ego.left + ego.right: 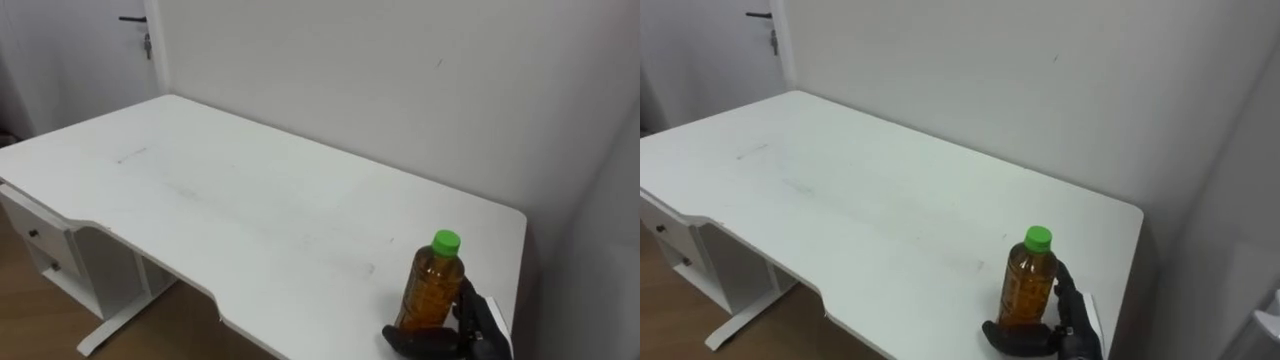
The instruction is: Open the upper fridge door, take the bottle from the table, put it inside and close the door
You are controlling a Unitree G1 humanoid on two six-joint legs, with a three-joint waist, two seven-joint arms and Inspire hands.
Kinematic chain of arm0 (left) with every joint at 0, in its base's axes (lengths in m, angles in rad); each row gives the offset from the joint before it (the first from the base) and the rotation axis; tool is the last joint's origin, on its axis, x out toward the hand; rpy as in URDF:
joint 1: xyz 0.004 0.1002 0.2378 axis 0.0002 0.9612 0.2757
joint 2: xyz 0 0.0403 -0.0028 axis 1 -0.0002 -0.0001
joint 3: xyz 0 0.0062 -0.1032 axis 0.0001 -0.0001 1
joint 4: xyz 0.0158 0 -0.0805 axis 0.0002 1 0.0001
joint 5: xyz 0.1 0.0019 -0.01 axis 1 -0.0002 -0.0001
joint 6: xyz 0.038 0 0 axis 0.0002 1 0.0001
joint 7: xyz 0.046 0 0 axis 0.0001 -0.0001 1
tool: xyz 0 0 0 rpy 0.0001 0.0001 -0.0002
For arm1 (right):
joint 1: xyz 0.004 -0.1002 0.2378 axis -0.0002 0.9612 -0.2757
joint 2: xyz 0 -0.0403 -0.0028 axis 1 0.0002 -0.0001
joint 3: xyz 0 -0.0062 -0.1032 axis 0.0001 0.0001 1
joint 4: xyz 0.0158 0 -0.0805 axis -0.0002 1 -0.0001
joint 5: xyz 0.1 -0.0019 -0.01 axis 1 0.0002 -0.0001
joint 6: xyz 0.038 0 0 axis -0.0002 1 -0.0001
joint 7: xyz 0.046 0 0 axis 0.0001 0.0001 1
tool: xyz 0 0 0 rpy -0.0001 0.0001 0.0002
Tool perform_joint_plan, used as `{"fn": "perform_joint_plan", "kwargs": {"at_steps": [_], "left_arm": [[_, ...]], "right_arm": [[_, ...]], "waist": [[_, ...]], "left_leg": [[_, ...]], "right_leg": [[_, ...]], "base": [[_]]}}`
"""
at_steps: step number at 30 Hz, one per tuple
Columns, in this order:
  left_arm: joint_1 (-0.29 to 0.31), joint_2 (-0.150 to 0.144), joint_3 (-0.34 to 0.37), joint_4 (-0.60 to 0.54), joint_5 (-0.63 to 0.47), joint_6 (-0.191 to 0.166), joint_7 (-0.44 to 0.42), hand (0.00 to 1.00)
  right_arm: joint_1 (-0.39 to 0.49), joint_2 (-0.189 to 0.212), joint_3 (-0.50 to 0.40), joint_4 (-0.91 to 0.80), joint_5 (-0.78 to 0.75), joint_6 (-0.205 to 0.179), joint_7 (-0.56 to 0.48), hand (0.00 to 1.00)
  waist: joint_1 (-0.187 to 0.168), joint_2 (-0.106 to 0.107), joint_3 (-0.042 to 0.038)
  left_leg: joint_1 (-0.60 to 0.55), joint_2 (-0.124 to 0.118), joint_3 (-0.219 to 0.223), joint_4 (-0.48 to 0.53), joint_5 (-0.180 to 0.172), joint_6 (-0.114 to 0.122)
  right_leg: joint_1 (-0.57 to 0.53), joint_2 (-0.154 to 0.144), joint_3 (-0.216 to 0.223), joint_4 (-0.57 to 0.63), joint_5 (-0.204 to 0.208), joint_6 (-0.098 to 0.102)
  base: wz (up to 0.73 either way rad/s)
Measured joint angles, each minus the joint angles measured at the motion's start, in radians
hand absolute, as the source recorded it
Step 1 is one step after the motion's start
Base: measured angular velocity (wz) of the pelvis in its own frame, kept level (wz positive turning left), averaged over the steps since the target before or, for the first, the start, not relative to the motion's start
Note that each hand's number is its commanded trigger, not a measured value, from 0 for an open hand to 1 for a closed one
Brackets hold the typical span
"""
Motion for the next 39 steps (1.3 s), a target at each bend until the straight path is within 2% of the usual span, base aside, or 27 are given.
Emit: {"fn": "perform_joint_plan", "kwargs": {"at_steps": [3, 9, 16, 23, 32, 39], "left_arm": [[-0.001, 0.001, 0.000, 0.000, -0.006, -0.002, 0.003, 0.00], [0.001, 0.001, 0.001, 0.000, -0.018, -0.003, 0.016, 0.00], [-0.001, -0.001, 0.000, 0.003, -0.019, -0.003, 0.037, 0.00], [0.001, -0.005, -0.001, 0.003, -0.020, -0.004, 0.039, 0.00], [0.002, -0.007, -0.001, -0.001, -0.040, -0.013, 0.061, 0.00], [0.004, -0.007, -0.040, 0.005, -0.063, -0.027, 0.067, 0.00]], "right_arm": [[0.000, 0.000, -0.001, 0.000, 0.001, -0.013, -0.006, 0.00], [-0.018, 0.000, -0.002, 0.004, 0.002, -0.017, -0.008, 0.00], [-0.065, 0.001, -0.002, 0.062, 0.044, -0.026, 0.014, 0.00], [-0.098, 0.015, -0.004, 0.075, 0.038, -0.026, 0.008, 0.00], [-0.115, 0.021, -0.003, 0.075, 0.047, -0.027, -0.012, 0.00], [-0.125, 0.026, -0.003, 0.075, 0.066, -0.027, -0.038, 0.00]], "waist": [[-0.001, 0.006, 0.0037], [0.000, 0.010, 0.0062], [0.002, 0.008, 0.0064], [0.002, -0.002, 0.0005], [0.004, -0.002, 0.0006], [0.009, -0.005, 0.0083]], "left_leg": [[-0.004, 0.000, -0.001, 0.001, 0.000, 0.000], [-0.014, 0.000, -0.001, 0.000, 0.002, 0.000], [-0.014, -0.004, 0.003, -0.021, 0.016, 0.002], [-0.027, -0.004, 0.010, -0.029, 0.022, 0.001], [-0.030, -0.003, 0.009, -0.034, 0.023, 0.001], [-0.028, -0.002, 0.007, -0.034, 0.023, 0.001]], "right_leg": [[0.000, 0.001, -0.004, 0.000, 0.003, 0.000], [-0.019, -0.001, -0.003, 0.008, 0.004, -0.001], [-0.033, -0.009, -0.003, 0.015, 0.004, -0.001], [-0.056, -0.010, 0.007, 0.016, 0.004, -0.003], [-0.058, -0.009, 0.005, 0.018, 0.005, -0.004], [-0.057, -0.010, 0.004, 0.023, 0.005, -0.004]], "base": [[0.00], [-0.01], [-0.01], [-0.04], [0.00], [0.00]]}}
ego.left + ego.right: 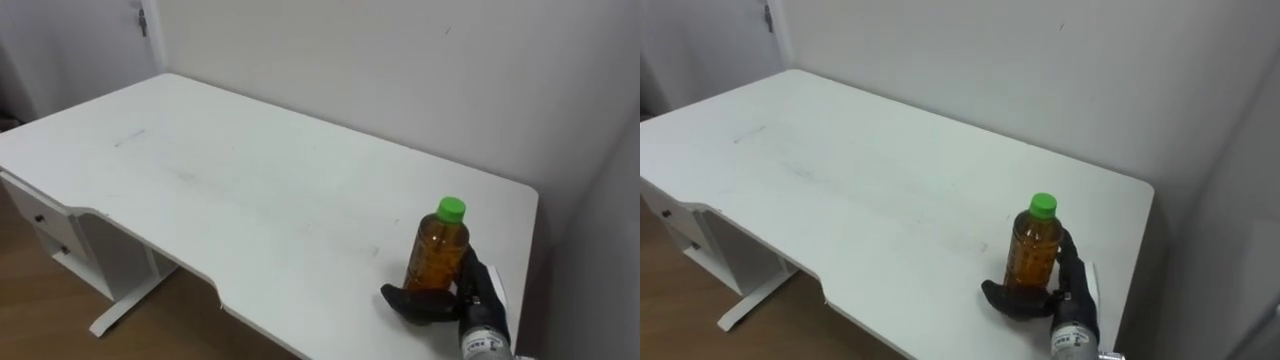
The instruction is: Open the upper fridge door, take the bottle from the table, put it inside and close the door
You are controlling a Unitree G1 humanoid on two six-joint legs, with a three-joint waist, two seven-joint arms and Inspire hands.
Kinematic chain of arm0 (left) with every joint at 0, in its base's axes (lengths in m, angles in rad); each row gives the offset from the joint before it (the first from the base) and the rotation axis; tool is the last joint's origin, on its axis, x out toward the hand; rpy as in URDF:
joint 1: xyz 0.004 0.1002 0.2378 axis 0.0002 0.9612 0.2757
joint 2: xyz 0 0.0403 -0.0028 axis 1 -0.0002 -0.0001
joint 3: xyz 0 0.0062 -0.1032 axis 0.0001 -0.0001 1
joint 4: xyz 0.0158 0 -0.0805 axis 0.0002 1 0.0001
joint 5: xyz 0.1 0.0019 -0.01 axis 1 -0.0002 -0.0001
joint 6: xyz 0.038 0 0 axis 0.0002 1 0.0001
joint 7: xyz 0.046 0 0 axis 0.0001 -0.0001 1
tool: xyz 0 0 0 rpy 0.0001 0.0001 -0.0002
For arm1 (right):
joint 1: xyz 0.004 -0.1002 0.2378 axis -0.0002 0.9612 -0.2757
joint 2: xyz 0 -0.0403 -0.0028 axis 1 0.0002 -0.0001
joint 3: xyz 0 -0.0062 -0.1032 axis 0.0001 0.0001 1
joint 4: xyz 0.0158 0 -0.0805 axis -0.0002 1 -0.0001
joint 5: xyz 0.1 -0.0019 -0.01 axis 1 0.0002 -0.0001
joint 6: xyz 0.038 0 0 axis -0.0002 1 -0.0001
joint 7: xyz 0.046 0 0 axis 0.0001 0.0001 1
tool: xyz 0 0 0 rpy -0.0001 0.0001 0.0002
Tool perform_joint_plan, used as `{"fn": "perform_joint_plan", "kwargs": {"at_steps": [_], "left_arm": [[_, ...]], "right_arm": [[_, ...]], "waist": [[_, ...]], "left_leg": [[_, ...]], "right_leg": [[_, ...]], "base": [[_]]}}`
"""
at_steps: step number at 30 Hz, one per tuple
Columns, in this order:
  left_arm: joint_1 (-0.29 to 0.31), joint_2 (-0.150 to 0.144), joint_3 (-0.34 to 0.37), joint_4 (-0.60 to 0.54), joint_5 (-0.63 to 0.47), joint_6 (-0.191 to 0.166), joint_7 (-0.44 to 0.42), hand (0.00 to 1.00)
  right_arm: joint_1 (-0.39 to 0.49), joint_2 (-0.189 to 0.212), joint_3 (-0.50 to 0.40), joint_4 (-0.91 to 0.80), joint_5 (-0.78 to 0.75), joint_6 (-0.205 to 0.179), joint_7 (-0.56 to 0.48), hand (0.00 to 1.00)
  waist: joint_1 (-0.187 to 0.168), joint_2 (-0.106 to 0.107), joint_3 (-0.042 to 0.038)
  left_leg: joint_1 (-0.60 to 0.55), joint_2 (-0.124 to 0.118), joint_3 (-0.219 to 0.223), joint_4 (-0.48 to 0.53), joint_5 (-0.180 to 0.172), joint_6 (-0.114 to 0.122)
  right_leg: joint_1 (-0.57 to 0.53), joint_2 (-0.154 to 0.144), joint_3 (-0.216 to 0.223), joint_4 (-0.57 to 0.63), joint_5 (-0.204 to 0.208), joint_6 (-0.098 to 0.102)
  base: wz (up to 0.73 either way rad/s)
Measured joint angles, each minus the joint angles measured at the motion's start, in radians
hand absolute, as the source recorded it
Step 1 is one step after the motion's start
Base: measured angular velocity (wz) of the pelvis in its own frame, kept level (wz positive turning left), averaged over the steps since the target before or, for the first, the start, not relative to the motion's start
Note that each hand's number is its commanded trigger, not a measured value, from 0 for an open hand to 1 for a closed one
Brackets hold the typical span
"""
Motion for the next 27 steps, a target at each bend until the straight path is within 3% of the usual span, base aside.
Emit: {"fn": "perform_joint_plan", "kwargs": {"at_steps": [7, 11, 19, 25, 26, 27], "left_arm": [[0.004, 0.000, 0.000, 0.006, -0.014, -0.003, -0.004, 0.00], [0.004, 0.000, 0.001, 0.005, -0.015, -0.021, -0.002, 0.00], [0.004, 0.000, 0.004, 0.004, -0.014, -0.023, 0.008, 0.00], [0.004, 0.001, 0.004, 0.003, -0.014, -0.025, 0.011, 0.00], [0.004, 0.001, 0.005, 0.003, -0.014, -0.028, 0.011, 0.00], [0.004, 0.002, 0.006, 0.004, -0.013, -0.032, 0.010, 0.00]], "right_arm": [[-0.007, 0.010, 0.000, 0.000, 0.004, 0.000, -0.020, 0.00], [-0.008, 0.009, -0.001, -0.002, 0.013, -0.006, -0.022, 0.00], [-0.008, 0.009, 0.000, -0.016, 0.062, -0.023, -0.018, 0.00], [-0.008, 0.003, 0.005, -0.042, 0.217, -0.042, 0.013, 0.00], [-0.008, 0.001, 0.005, -0.044, 0.237, -0.045, 0.019, 0.07], [-0.008, 0.000, 0.005, -0.044, 0.249, -0.046, 0.026, 0.51]], "waist": [[0.005, -0.002, 0.0039], [0.025, 0.000, 0.0050], [0.049, 0.001, 0.0042], [0.051, -0.002, 0.0016], [0.050, -0.002, 0.0015], [0.050, -0.002, 0.0012]], "left_leg": [[0.000, 0.000, 0.000, 0.001, 0.000, 0.000], [-0.001, 0.001, 0.000, 0.001, 0.000, 0.000], [-0.003, 0.001, 0.001, -0.001, 0.000, -0.001], [0.000, 0.001, 0.003, 0.000, 0.001, -0.002], [0.000, 0.001, 0.004, 0.000, 0.001, -0.002], [0.000, 0.001, 0.004, 0.000, 0.001, -0.002]], "right_leg": [[-0.001, 0.000, 0.000, 0.000, 0.000, 0.000], [-0.004, 0.000, -0.001, 0.002, 0.000, 0.000], [-0.013, -0.001, 0.000, 0.009, 0.000, 0.000], [-0.013, -0.001, 0.003, 0.009, 0.000, 0.000], [-0.013, -0.001, 0.003, 0.009, 0.000, 0.000], [-0.013, -0.001, 0.003, 0.008, 0.000, 0.000]], "base": [[0.00], [-0.02], [-0.02], [-0.02], [0.00], [0.00]]}}
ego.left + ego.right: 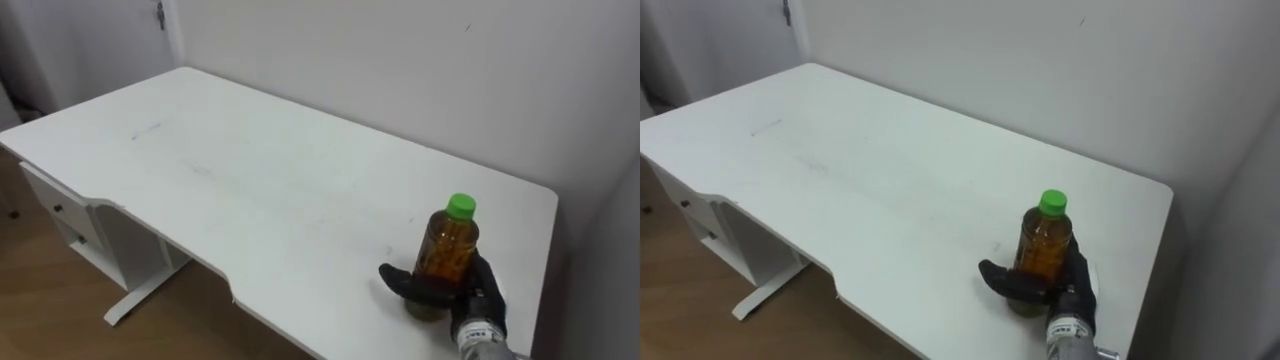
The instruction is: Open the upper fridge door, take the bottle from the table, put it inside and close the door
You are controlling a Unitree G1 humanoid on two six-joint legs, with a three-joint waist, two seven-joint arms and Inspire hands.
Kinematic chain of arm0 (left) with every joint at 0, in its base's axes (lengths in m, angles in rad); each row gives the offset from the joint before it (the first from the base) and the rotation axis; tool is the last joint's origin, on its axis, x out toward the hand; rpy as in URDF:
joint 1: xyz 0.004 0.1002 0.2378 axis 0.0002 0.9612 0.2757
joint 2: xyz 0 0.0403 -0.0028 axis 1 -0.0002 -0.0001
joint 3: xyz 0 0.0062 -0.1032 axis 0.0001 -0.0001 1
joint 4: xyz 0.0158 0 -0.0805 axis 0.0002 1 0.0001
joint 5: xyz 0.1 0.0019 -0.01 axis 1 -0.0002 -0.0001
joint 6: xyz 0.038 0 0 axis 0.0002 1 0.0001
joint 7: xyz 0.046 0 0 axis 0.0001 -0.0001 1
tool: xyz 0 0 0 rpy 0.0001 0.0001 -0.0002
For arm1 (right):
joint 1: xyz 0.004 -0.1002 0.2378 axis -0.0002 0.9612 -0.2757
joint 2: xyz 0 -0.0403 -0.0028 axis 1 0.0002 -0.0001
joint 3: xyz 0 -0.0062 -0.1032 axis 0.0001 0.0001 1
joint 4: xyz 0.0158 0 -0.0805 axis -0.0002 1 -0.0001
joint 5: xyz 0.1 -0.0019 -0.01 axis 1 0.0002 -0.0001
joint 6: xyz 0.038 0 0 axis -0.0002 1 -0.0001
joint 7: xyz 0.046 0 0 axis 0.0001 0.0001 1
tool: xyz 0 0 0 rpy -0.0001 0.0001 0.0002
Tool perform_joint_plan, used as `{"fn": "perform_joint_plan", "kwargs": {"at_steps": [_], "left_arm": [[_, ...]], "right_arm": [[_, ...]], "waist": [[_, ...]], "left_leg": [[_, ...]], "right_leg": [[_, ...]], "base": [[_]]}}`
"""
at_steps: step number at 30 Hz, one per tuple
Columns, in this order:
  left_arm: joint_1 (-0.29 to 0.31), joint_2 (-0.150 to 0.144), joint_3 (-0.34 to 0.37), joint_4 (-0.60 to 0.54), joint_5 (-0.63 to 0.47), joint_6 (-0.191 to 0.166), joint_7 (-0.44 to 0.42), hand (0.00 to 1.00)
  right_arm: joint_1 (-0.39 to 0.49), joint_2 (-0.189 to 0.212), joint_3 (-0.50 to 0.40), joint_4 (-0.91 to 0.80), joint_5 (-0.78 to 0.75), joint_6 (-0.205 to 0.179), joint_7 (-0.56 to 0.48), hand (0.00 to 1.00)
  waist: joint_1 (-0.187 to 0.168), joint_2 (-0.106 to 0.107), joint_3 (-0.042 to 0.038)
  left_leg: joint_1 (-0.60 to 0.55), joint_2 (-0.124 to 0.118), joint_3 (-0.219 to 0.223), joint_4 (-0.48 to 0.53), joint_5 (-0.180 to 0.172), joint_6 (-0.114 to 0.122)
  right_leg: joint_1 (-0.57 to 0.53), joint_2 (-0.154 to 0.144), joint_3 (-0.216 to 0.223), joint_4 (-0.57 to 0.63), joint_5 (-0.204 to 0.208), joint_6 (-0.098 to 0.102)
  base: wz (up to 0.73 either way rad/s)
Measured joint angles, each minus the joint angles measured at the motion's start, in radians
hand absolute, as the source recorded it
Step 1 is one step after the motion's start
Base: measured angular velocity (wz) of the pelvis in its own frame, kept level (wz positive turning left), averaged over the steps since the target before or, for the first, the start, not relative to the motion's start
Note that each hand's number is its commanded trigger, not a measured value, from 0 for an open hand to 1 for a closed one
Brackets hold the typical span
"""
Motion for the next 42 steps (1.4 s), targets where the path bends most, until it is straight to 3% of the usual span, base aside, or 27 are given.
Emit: {"fn": "perform_joint_plan", "kwargs": {"at_steps": [2, 3, 10, 16, 24, 31, 37, 42], "left_arm": [[0.000, 0.001, 0.000, 0.001, 0.000, -0.004, -0.003, 0.00], [0.000, 0.001, 0.000, 0.001, 0.000, -0.004, -0.007, 0.00], [0.000, 0.001, 0.001, 0.002, 0.000, -0.003, -0.024, 0.00], [0.000, 0.000, 0.020, 0.001, 0.000, -0.004, -0.041, 0.00], [0.001, 0.000, 0.020, 0.000, 0.000, -0.004, -0.045, 0.00], [0.001, -0.001, 0.021, -0.001, 0.002, -0.004, -0.047, 0.00], [0.004, 0.000, 0.040, 0.004, 0.009, -0.007, -0.058, 0.00], [0.005, 0.000, 0.061, 0.017, 0.019, -0.012, -0.058, 0.00]], "right_arm": [[0.000, -0.001, -0.001, 0.000, 0.018, -0.002, 0.015, 0.72], [0.000, -0.001, -0.002, 0.000, 0.030, -0.003, 0.026, 1.00], [0.000, 0.014, 0.033, -0.014, 0.078, 0.001, 0.091, 1.00], [0.000, 0.040, 0.045, -0.035, 0.146, 0.026, 0.146, 1.00], [0.001, 0.049, 0.045, -0.035, 0.187, 0.063, 0.214, 1.00], [0.001, 0.050, 0.046, -0.035, 0.186, 0.071, 0.255, 1.00], [0.001, 0.048, 0.077, -0.035, 0.183, 0.082, 0.295, 1.00], [0.001, 0.046, 0.077, -0.041, 0.182, 0.090, 0.314, 1.00]], "waist": [[0.000, 0.000, -0.0002], [0.000, -0.001, -0.0004], [0.003, -0.002, -0.0011], [0.009, -0.001, -0.0008], [0.009, 0.007, 0.0049], [0.005, 0.011, 0.0075], [0.003, 0.007, 0.0058], [0.001, -0.010, -0.0014]], "left_leg": [[0.000, 0.000, 0.000, 0.000, 0.000, 0.000], [0.000, 0.000, 0.000, 0.000, 0.000, 0.000], [0.000, 0.000, -0.001, 0.001, 0.000, 0.000], [0.000, 0.000, -0.003, 0.004, 0.000, 0.000], [-0.001, -0.001, -0.003, 0.000, 0.000, 0.000], [0.001, 0.000, 0.002, 0.001, 0.000, 0.000], [0.025, 0.003, 0.029, -0.015, 0.000, 0.000], [0.058, 0.006, 0.053, -0.031, 0.000, 0.000]], "right_leg": [[0.000, 0.000, 0.000, 0.000, 0.000, 0.000], [0.000, 0.000, 0.000, 0.000, 0.000, 0.000], [0.000, -0.001, -0.001, 0.000, 0.000, -0.001], [0.003, -0.001, -0.002, 0.000, 0.000, -0.001], [0.006, 0.000, -0.001, 0.000, 0.000, -0.001], [0.006, 0.000, 0.004, -0.002, 0.000, -0.001], [0.006, 0.000, 0.033, -0.001, 0.001, -0.001], [0.024, 0.002, 0.056, -0.006, 0.001, 0.000]], "base": [[0.00], [0.00], [0.00], [0.00], [0.00], [-0.01], [-0.15], [-0.13]]}}
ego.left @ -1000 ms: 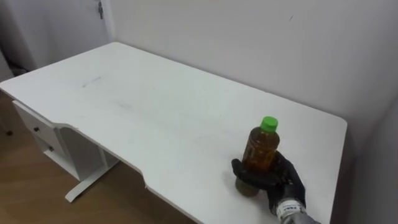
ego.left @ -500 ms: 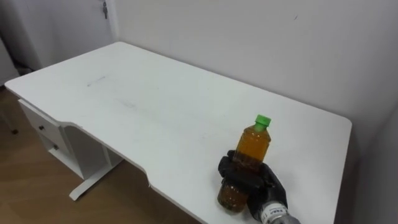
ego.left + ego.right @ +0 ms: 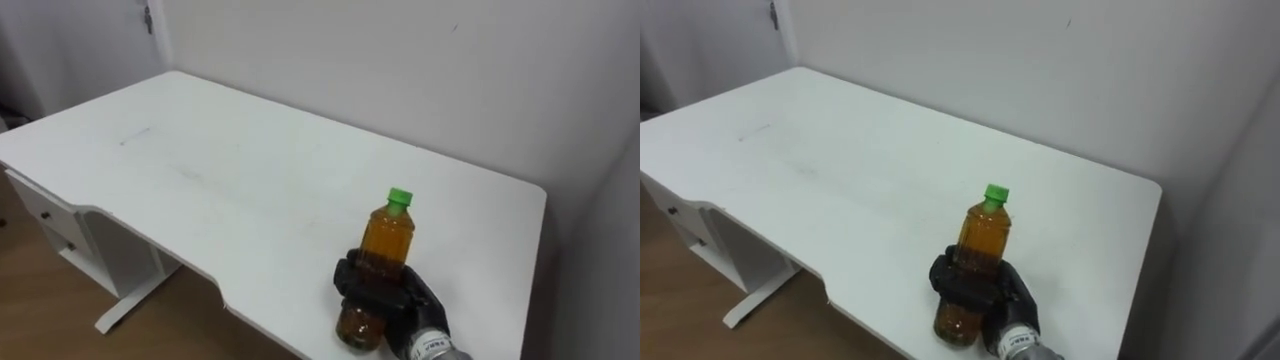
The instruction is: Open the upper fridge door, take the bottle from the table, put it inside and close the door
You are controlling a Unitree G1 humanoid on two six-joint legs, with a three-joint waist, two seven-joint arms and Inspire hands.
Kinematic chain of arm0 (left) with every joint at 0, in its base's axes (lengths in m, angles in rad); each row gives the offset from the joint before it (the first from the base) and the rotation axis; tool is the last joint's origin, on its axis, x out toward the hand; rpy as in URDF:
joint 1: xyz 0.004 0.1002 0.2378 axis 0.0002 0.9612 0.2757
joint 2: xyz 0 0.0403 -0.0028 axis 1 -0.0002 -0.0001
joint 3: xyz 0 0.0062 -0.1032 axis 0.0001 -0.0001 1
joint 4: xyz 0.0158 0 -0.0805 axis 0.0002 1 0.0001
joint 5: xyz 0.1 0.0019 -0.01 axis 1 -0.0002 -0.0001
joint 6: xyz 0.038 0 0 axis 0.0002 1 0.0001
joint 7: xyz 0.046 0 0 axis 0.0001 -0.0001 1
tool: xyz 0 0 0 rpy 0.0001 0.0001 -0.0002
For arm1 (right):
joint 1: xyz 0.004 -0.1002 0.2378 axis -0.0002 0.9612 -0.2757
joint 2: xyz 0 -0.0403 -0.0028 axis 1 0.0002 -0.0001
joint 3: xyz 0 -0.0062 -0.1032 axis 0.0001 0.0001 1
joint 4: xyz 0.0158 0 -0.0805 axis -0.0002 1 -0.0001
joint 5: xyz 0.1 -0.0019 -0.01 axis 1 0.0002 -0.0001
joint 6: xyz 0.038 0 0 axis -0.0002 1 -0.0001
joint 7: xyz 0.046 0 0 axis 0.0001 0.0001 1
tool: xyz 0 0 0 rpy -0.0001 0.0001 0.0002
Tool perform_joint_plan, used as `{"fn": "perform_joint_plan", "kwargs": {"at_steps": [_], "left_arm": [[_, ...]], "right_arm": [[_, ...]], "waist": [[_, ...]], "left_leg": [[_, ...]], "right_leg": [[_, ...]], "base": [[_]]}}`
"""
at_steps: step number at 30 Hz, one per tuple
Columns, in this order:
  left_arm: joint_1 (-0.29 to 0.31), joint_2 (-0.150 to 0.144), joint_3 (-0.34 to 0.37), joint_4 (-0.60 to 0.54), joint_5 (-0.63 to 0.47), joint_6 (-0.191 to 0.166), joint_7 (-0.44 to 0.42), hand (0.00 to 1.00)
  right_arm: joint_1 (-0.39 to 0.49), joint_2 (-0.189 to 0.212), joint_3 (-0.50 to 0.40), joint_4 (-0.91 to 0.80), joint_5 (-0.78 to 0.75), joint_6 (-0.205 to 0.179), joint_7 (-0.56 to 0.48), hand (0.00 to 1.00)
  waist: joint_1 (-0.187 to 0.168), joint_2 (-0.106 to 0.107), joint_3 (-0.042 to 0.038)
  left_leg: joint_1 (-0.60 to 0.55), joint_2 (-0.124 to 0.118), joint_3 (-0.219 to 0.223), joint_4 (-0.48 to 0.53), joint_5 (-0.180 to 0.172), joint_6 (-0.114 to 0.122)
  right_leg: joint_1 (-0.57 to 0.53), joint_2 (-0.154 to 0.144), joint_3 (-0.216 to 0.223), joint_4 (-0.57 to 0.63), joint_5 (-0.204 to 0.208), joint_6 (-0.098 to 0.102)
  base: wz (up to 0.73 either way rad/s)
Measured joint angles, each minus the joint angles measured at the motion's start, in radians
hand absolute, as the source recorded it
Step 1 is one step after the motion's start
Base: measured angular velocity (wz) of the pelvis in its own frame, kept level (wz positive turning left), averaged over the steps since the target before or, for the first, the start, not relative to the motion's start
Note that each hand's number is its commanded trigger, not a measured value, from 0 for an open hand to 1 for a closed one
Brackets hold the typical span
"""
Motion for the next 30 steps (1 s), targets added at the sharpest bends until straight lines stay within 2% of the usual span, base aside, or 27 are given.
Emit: {"fn": "perform_joint_plan", "kwargs": {"at_steps": [3, 8, 13, 17, 19, 20, 21, 23, 26, 30], "left_arm": [[-0.001, 0.007, 0.023, -0.001, 0.000, 0.000, 0.000, 0.00], [-0.002, 0.015, 0.053, 0.000, 0.001, -0.002, 0.001, 0.00], [-0.001, 0.026, 0.064, -0.001, 0.001, -0.003, 0.016, 0.00], [0.002, 0.023, 0.065, 0.006, 0.002, -0.003, 0.021, 0.00], [0.002, 0.023, 0.065, 0.007, 0.002, -0.004, 0.021, 0.00], [0.002, 0.023, 0.065, 0.010, 0.005, -0.005, 0.021, 0.00], [0.003, 0.023, 0.065, 0.012, 0.009, -0.005, 0.021, 0.00], [0.008, 0.024, 0.065, 0.012, 0.010, -0.005, 0.020, 0.00], [0.011, 0.023, 0.066, 0.010, 0.027, -0.005, 0.017, 0.00], [0.010, 0.018, 0.080, 0.006, 0.061, -0.006, 0.011, 0.00]], "right_arm": [[0.004, -0.030, -0.001, -0.066, -0.013, 0.015, 0.013, 1.00], [0.029, -0.091, -0.001, -0.207, -0.081, 0.021, 0.044, 1.00], [0.090, -0.115, -0.001, -0.314, -0.087, 0.031, 0.070, 1.00], [0.123, -0.139, -0.001, -0.382, -0.082, 0.044, 0.081, 1.00], [0.128, -0.154, -0.001, -0.405, -0.083, 0.044, 0.083, 1.00], [0.137, -0.168, -0.005, -0.435, -0.082, 0.044, 0.083, 1.00], [0.144, -0.178, -0.008, -0.471, -0.081, 0.044, 0.083, 1.00], [0.147, -0.190, -0.009, -0.527, -0.082, 0.045, 0.083, 1.00], [0.147, -0.194, -0.022, -0.612, -0.083, 0.045, 0.084, 1.00], [0.147, -0.193, -0.066, -0.676, -0.089, 0.045, 0.093, 1.00]], "waist": [[-0.022, -0.013, -0.0010], [-0.040, -0.013, -0.0013], [-0.056, -0.013, -0.0013], [-0.064, -0.002, -0.0017], [-0.077, 0.006, -0.0073], [-0.090, 0.012, -0.0143], [-0.105, 0.019, -0.0142], [-0.121, 0.028, -0.0224], [-0.142, 0.040, -0.0272], [-0.162, 0.039, -0.0284]], "left_leg": [[0.005, 0.002, 0.004, -0.001, 0.000, 0.000], [0.019, 0.009, 0.032, -0.004, -0.001, 0.001], [0.046, 0.016, 0.057, -0.013, -0.002, 0.001], [0.082, 0.022, 0.087, -0.021, -0.003, 0.003], [0.100, 0.021, 0.089, -0.032, -0.003, 0.003], [0.103, 0.020, 0.089, -0.033, -0.003, 0.003], [0.116, 0.020, 0.089, -0.034, -0.003, 0.003], [0.129, 0.019, 0.090, -0.045, -0.003, 0.003], [0.159, 0.019, 0.095, -0.059, -0.003, 0.003], [0.178, 0.019, 0.103, -0.065, -0.003, 0.003]], "right_leg": [[0.008, 0.003, 0.000, -0.011, 0.003, 0.001], [0.012, 0.006, 0.016, -0.011, 0.011, 0.001], [0.022, 0.010, 0.035, -0.011, 0.016, -0.002], [0.039, 0.018, 0.080, -0.012, 0.025, -0.003], [0.049, 0.018, 0.089, -0.012, 0.027, -0.003], [0.053, 0.018, 0.089, -0.012, 0.028, -0.002], [0.064, 0.017, 0.088, -0.012, 0.028, -0.002], [0.070, 0.018, 0.091, -0.011, 0.028, -0.002], [0.089, 0.021, 0.111, -0.012, 0.028, -0.002], [0.099, 0.023, 0.127, -0.013, 0.027, -0.002]], "base": [[-0.02], [-0.12], [-0.16], [-0.27], [-0.17], [-0.03], [0.00], [-0.10], [-0.16], [-0.11]]}}
